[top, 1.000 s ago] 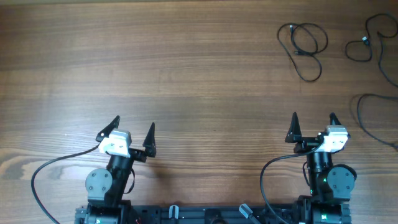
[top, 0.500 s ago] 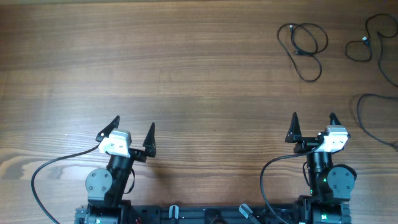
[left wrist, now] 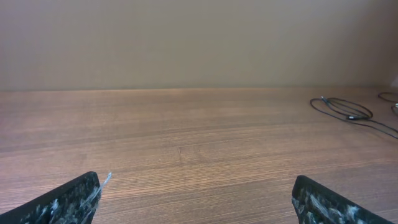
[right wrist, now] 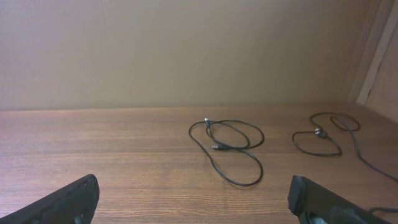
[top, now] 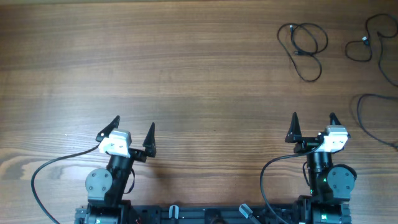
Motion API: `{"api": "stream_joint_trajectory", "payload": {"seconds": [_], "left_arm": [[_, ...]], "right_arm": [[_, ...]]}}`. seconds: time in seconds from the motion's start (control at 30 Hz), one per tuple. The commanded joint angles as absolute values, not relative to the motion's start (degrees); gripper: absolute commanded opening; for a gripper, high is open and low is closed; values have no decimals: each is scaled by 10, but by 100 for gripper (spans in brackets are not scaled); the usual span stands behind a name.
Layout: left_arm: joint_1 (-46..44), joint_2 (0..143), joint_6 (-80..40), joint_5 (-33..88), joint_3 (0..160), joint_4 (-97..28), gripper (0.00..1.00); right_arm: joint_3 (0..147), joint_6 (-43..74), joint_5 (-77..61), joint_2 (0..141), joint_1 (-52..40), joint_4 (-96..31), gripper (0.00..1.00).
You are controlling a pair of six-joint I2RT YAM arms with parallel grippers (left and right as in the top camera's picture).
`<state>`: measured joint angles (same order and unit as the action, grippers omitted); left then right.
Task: Untangle cables
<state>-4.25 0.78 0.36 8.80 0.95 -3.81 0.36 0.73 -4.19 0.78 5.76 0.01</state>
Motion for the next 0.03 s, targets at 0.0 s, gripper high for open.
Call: {"api": "stream_joint_trajectory", "payload": {"seconds": [0.0], "left_arm": [[-46,3,4,79,3,-37,100]], "right_arm": [[3,0,-34,3,55,1,100]]}}
